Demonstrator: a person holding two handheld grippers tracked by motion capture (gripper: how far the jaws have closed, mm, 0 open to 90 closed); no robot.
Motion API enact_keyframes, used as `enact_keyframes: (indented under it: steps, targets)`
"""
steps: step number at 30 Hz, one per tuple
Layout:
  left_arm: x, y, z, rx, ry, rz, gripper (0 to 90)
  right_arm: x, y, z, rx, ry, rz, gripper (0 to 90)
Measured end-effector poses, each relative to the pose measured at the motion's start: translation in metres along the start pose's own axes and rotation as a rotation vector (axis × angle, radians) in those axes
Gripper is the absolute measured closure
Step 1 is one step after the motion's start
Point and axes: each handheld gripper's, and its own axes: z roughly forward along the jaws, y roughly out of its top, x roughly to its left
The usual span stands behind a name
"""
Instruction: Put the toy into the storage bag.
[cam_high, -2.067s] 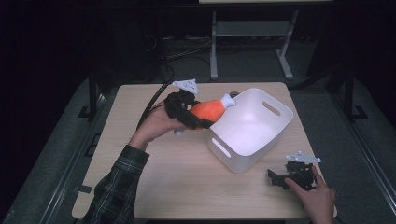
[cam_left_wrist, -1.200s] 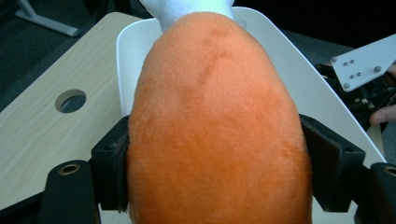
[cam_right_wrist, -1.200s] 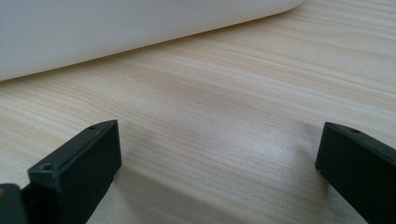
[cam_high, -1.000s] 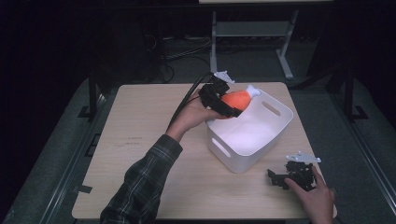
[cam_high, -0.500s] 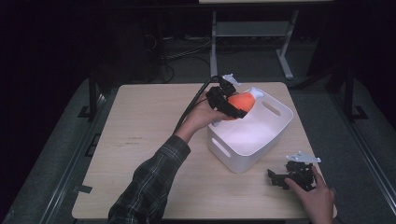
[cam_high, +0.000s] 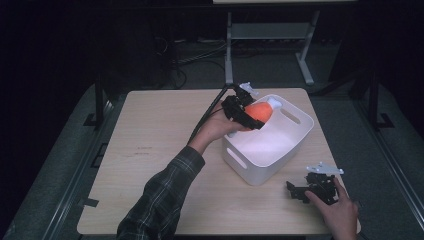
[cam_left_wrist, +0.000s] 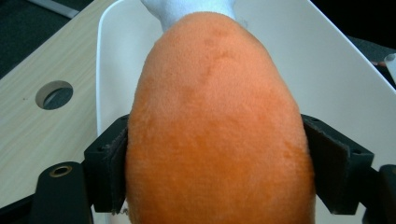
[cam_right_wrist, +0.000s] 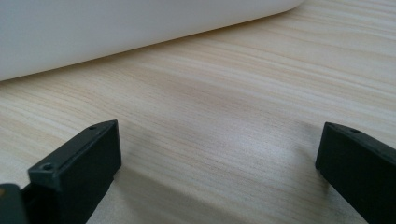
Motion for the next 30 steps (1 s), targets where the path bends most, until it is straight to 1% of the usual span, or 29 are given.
enact_keyframes:
  steps: [4,9,14,16,19,22,26,30]
  targets:
    - [-0.001,0.000,0.001,0.005,0.006,0.004,18.0,0.000,0.000,0.000,0.000,0.000,0.000,0.0]
    - [-0.001,0.000,0.002,0.018,0.017,0.019,16.6,0.000,0.000,0.000,0.000,-0.001,0.000,0.0]
    - [-0.001,0.000,0.001,0.006,0.020,0.019,14.7,0.000,0.000,0.000,-0.001,0.000,0.000,0.0]
    - [-0.001,0.001,-0.003,0.003,0.025,0.023,14.7,0.000,0.000,0.000,0.000,0.000,0.000,0.0]
    - [-0.001,0.000,-0.008,-0.005,0.028,0.017,14.7,0.000,0.000,0.000,-0.001,0.000,0.000,0.0]
    - [-0.001,0.000,-0.016,-0.007,0.031,0.026,14.8,0.000,0.000,0.000,0.000,0.000,0.001,0.0]
    - [-0.002,-0.001,-0.028,-0.023,0.035,0.022,14.9,0.000,0.000,0.000,0.000,0.000,0.000,0.0]
    - [0.000,-0.004,-0.039,-0.019,0.042,0.034,15.0,0.000,0.000,0.000,0.000,0.001,0.000,0.0]
